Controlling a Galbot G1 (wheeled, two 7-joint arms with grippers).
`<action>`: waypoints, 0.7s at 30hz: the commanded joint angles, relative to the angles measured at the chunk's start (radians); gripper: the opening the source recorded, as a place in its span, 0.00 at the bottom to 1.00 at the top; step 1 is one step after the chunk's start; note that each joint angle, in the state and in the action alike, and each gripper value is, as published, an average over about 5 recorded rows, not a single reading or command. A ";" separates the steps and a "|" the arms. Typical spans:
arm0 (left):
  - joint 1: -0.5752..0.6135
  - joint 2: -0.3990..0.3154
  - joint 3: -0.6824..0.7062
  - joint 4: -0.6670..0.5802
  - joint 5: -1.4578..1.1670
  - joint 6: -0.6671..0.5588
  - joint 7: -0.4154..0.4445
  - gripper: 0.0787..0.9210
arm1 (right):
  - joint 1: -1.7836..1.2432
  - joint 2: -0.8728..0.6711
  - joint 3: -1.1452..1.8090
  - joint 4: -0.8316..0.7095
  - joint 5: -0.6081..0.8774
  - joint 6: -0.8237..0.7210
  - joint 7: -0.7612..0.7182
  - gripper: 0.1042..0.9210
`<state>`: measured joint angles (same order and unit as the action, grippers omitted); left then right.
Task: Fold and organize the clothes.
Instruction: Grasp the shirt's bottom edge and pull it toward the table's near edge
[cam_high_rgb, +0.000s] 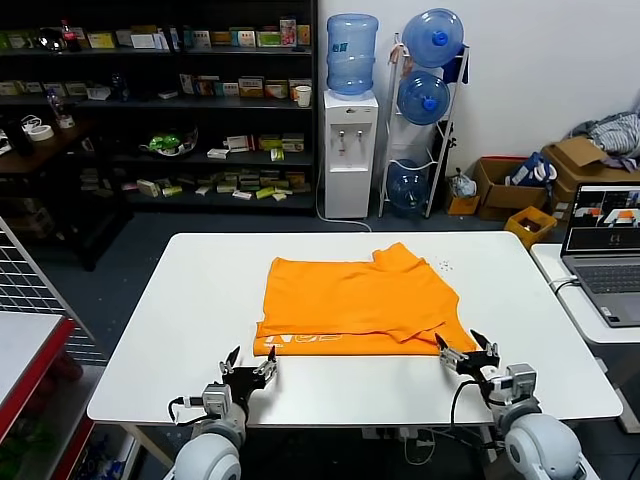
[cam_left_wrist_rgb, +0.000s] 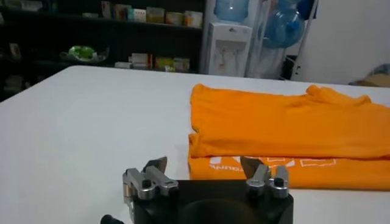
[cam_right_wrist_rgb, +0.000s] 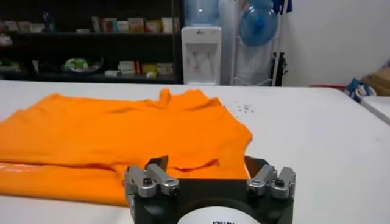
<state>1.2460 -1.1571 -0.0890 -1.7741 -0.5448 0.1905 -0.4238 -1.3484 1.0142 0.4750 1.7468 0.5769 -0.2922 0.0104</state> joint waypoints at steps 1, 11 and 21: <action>-0.038 -0.031 -0.007 0.094 -0.012 -0.006 0.008 0.88 | -0.030 -0.019 0.023 -0.032 0.046 -0.024 -0.026 0.88; -0.059 -0.035 -0.005 0.122 -0.005 -0.010 0.006 0.88 | -0.015 -0.014 0.018 -0.049 0.049 -0.027 -0.021 0.77; -0.057 -0.039 0.003 0.121 0.006 -0.012 0.005 0.62 | -0.016 -0.012 0.020 -0.048 0.055 -0.022 -0.013 0.42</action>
<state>1.1958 -1.1917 -0.0870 -1.6706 -0.5394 0.1784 -0.4193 -1.3613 1.0048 0.4905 1.7059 0.6245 -0.3127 -0.0023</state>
